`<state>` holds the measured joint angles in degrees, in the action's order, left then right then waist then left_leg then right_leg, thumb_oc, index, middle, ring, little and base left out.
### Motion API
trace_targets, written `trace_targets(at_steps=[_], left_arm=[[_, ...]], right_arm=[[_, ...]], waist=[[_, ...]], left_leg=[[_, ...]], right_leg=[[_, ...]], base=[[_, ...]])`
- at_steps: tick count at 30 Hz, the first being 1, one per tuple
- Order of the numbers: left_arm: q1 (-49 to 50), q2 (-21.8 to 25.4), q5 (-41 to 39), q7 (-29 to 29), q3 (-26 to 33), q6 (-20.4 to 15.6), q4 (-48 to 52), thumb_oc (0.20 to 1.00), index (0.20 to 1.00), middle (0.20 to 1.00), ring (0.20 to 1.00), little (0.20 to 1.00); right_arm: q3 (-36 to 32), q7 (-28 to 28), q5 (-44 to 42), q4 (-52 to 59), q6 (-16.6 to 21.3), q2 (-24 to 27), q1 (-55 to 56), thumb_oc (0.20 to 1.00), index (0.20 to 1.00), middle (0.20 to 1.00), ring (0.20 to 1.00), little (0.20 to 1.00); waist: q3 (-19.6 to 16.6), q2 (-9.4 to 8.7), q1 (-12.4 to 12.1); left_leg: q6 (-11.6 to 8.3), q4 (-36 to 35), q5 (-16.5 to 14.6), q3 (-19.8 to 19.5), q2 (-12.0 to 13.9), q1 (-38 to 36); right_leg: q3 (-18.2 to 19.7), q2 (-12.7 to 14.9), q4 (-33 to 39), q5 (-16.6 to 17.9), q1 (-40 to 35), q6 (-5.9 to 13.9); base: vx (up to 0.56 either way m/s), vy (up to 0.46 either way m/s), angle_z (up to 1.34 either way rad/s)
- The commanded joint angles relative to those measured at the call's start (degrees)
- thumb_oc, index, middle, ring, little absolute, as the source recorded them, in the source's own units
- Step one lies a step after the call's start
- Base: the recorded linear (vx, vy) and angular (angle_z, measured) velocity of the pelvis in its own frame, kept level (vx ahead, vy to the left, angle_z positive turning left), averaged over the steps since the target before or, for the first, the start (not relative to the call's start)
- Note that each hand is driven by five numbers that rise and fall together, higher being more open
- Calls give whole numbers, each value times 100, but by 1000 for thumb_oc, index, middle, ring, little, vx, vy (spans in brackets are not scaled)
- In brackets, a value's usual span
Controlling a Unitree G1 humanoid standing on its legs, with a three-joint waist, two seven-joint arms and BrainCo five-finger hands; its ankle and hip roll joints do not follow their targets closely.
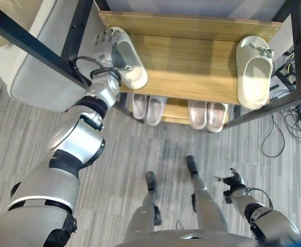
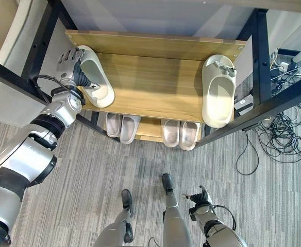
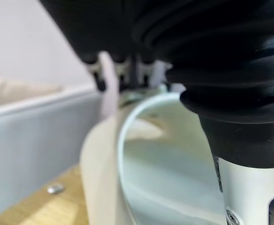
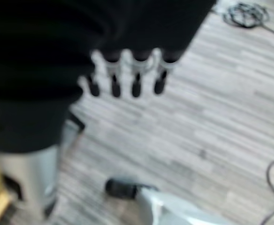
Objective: Arrange the slippers neatly on the shoe rack.
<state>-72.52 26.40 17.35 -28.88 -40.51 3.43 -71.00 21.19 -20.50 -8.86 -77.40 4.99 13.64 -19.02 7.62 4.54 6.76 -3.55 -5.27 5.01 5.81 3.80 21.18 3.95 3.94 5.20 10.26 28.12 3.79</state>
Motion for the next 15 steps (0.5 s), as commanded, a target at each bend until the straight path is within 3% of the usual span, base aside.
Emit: trace_targets(at_steps=[1, 2, 15], left_arm=[[-575, -110, -130, 37, 195, -51, -598, 708, 708, 708, 708, 708], [-594, -183, -249, 46, 222, -104, -563, 200, 200, 200, 200, 200], [-477, -462, -130, 31, 129, -203, -204, 200, 200, 200, 200, 200]], right_arm=[[184, -41, -202, -235, -27, 108, -317, 1000, 1000, 1000, 1000, 1000], [195, -43, -170, -247, -55, 123, -294, 1000, 1000, 1000, 1000, 1000], [182, -47, -125, -258, -78, 139, -277, 1000, 1000, 1000, 1000, 1000]], waist=[[96, 29, 54], [78, 53, 55], [11, 135, 60]], left_leg=[[-264, 27, 38, -359, 72, 263], [-257, 27, 37, -359, 69, 267], [-255, 27, 32, -341, 56, 343]], right_leg=[[-201, 237, -463, -517, 183, 443], [-192, 238, -467, -516, 197, 440], [-177, 224, -497, -510, 303, 421]], base=[[0, 0, 0], [0, 0, 0], [1, -1, 0]])
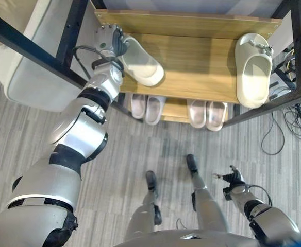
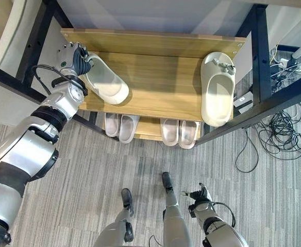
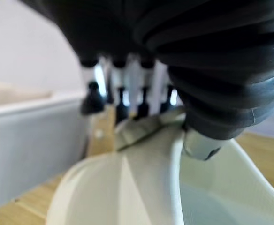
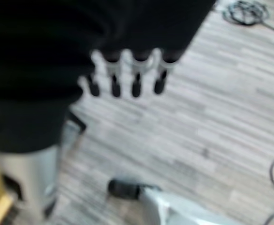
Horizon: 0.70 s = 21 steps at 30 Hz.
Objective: Arrange the slippers neatly on the shoe rack.
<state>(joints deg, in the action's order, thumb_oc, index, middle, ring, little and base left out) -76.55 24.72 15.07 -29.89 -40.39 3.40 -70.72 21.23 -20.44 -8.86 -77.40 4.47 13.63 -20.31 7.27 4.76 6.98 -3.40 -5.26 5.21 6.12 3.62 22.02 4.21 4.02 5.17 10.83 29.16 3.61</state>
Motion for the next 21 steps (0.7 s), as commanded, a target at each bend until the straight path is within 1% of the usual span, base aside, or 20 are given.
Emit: trace_targets(at_steps=[1, 6, 11, 16, 21], left_arm=[[-28, -334, 138, 115, 109, -227, -163, 200, 200, 200, 200, 200], [34, -358, 236, 12, 71, -295, 128, 200, 200, 200, 200, 200], [337, -420, 405, -248, 114, -520, 1064, 200, 200, 200, 200, 200], [598, -431, 718, -361, 75, -564, 1707, 200, 200, 200, 200, 200], [452, -662, 1104, -371, -166, -447, 1502, 200, 200, 200, 200, 200]], right_arm=[[176, -56, -117, -255, -21, 141, -141, 1000, 1000, 1000, 1000, 1000], [154, -78, -73, -216, 17, 162, -123, 1000, 1000, 1000, 1000, 1000], [87, -136, -24, -119, 44, 131, -55, 1000, 1000, 1000, 1000, 1000], [57, -184, 65, -49, 56, 148, -44, 1000, 1000, 1000, 1000, 1000], [112, -214, 143, -54, 74, 202, -116, 1000, 1000, 1000, 1000, 1000]], waist=[[44, 115, 41], [36, 110, 54], [12, 117, 46], [-35, 147, 41], [-56, 201, 76]], left_leg=[[-267, 26, 4, -374, 71, 265], [-266, 26, 2, -363, 76, 298], [-261, 26, -14, -353, 74, 303], [-255, 26, -36, -294, 83, 306], [-256, 26, -30, -268, 93, 337]], right_leg=[[-200, 212, -495, -568, 214, 438], [-172, 203, -508, -568, 267, 430], [-143, 184, -544, -593, 297, 421], [-85, 175, -576, -596, 356, 423], [-51, 168, -605, -589, 420, 424]], base=[[0, 0, 0], [-1, -4, -1], [-4, -17, -8], [-7, -18, -5], [-2, 0, -1]])
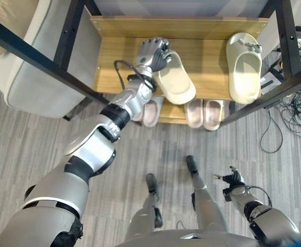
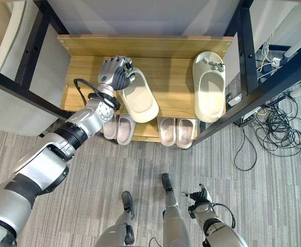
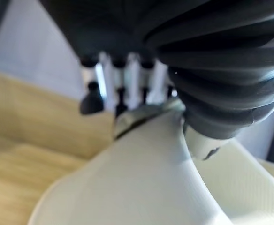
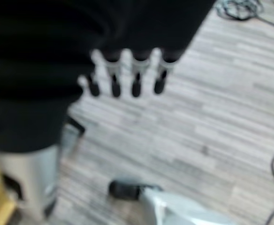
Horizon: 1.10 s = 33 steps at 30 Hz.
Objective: Arrange the slippers neatly on the shoe rack.
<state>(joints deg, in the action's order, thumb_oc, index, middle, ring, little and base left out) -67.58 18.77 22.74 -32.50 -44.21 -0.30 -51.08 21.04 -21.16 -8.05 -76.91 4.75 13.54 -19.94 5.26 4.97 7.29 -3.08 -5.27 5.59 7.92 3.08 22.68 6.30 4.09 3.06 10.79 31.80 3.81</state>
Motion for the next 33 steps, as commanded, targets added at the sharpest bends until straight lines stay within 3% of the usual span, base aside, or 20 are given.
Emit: trace_targets(at_steps=[1, 6, 17, 25, 33], left_arm=[[-488, -106, 389, -131, 182, -55, -528, 200, 200, 200, 200, 200], [-864, -299, 624, -152, -26, 83, -906, 200, 200, 200, 200, 200], [-1075, -505, 549, -447, 91, 86, -869, 200, 200, 200, 200, 200], [-1293, -361, 673, -559, -12, 176, -1105, 200, 200, 200, 200, 200], [-1499, -312, 307, -525, 43, 91, -1282, 200, 200, 200, 200, 200]], right_arm=[[138, -151, 64, -109, 52, 222, -177, 1000, 1000, 1000, 1000, 1000], [227, -200, 168, -117, 73, 258, -213, 1000, 1000, 1000, 1000, 1000], [255, -293, 167, -120, 100, 273, -214, 1000, 1000, 1000, 1000, 1000], [251, -324, 164, -139, 133, 336, -226, 1000, 1000, 1000, 1000, 1000], [268, -415, 195, -135, 135, 356, -225, 1000, 1000, 1000, 1000, 1000]], waist=[[142, 190, 59], [139, 239, 147], [177, 317, 249], [159, 397, 313], [187, 532, 367]], left_leg=[[-287, 27, -69, -451, 149, 277], [-287, 27, -55, -409, 154, 324], [-270, 27, -64, -329, 169, 337], [-289, 27, -57, -257, 190, 331], [-280, 27, -59, -177, 195, 348]], right_leg=[[-254, 154, -404, -583, 174, 406], [-190, 138, -410, -554, 272, 417], [-78, 100, -458, -553, 385, 404], [-17, 66, -493, -552, 449, 410], [48, 39, -567, -555, 569, 417]], base=[[0, 0, 0], [-8, -10, -7], [-5, -17, -7], [3, -5, -1], [19, -3, -7]])
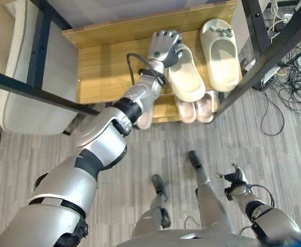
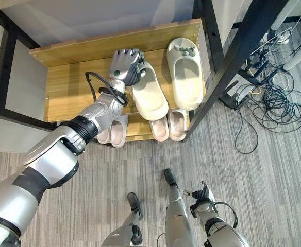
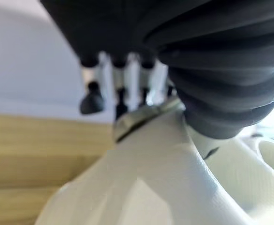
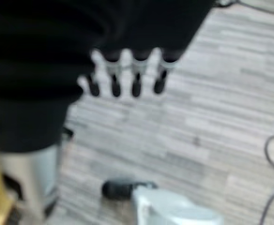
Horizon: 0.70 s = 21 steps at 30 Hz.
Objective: Arrange the slippers neatly on the shoe rack.
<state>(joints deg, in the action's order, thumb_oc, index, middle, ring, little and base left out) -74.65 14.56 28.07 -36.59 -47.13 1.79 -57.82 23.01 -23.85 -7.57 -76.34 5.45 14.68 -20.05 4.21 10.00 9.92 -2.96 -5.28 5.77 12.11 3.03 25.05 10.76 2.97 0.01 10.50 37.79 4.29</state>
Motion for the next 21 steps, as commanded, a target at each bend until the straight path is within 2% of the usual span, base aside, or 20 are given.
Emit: trace_targets(at_steps=[1, 5, 8, 12, 13, 14, 15, 16, 19, 21], left_arm=[[-883, 112, -157, -99, 226, -99, -655, 200, 200, 200, 200, 200], [-1025, 103, -5, -115, 128, -41, -687, 200, 200, 200, 200, 200], [-1178, 74, 495, -62, -135, 214, -838, 200, 200, 200, 200, 200], [-1160, 89, 384, -48, -29, 192, -962, 200, 200, 200, 200, 200], [-1153, 132, 375, -40, -26, 197, -1003, 464, 464, 464, 464, 464], [-1131, 133, 406, -32, -33, 225, -1053, 903, 903, 903, 903, 903], [-1124, 127, 411, -49, -26, 274, -1065, 903, 903, 903, 903, 903], [-1078, 111, 416, -46, 19, 314, -1143, 1000, 1000, 1000, 1000, 1000], [-959, 42, 280, -1, 199, 316, -1255, 1000, 1000, 1000, 1000, 1000], [-870, 144, -24, -70, 380, 152, -1129, 1000, 1000, 1000, 1000, 1000]], right_arm=[[63, -173, 146, -200, 65, 265, -287, 1000, 1000, 1000, 1000, 1000], [56, -188, 121, -199, 85, 255, -287, 1000, 1000, 1000, 1000, 1000], [88, -159, 113, -247, 117, 245, -311, 1000, 1000, 1000, 1000, 1000], [93, -149, 109, -272, 124, 212, -276, 1000, 1000, 1000, 1000, 1000], [89, -142, 106, -282, 124, 200, -240, 1000, 1000, 1000, 1000, 1000], [87, -137, 102, -289, 130, 194, -243, 1000, 1000, 1000, 1000, 1000], [98, -130, 97, -285, 138, 178, -242, 1000, 1000, 1000, 1000, 1000], [98, -131, 95, -291, 150, 159, -225, 1000, 1000, 1000, 1000, 1000], [77, -112, 62, -293, 136, 171, -163, 1000, 1000, 1000, 1000, 1000], [48, -72, 46, -288, 121, 197, -55, 1000, 1000, 1000, 1000, 1000]], waist=[[316, 63, 123], [330, 77, 146], [368, 97, 183], [351, 93, 200], [339, 95, 201], [335, 87, 196], [337, 87, 192], [331, 85, 192], [275, 79, 161], [209, 89, 130]], left_leg=[[-285, 28, -85, -568, 201, 124], [-285, 28, -92, -553, 209, 140], [-294, 28, -99, -540, 226, 142], [-303, 28, -110, -514, 235, 142], [-307, 28, -113, -503, 246, 155], [-307, 28, -114, -499, 254, 159], [-305, 28, -107, -501, 258, 165], [-302, 28, -111, -501, 262, 162], [-302, 28, -115, -523, 267, 144], [-308, 28, -127, -552, 250, 111]], right_leg=[[-373, 149, -260, -512, 4, 376], [-360, 131, -262, -505, 37, 374], [-351, 109, -270, -504, 71, 375], [-360, 90, -258, -494, 98, 368], [-365, 89, -250, -485, 114, 366], [-371, 85, -250, -482, 117, 366], [-369, 75, -260, -481, 133, 364], [-371, 68, -266, -492, 134, 361], [-411, 66, -274, -512, 111, 344], [-453, 78, -261, -520, 61, 334]], base=[[0, 0, 0], [9, -11, -8], [18, -18, -7], [7, -7, -2], [0, 0, 0], [0, 0, 0], [0, 0, 0], [0, 0, 0], [0, 0, 0], [0, 0, 0]])
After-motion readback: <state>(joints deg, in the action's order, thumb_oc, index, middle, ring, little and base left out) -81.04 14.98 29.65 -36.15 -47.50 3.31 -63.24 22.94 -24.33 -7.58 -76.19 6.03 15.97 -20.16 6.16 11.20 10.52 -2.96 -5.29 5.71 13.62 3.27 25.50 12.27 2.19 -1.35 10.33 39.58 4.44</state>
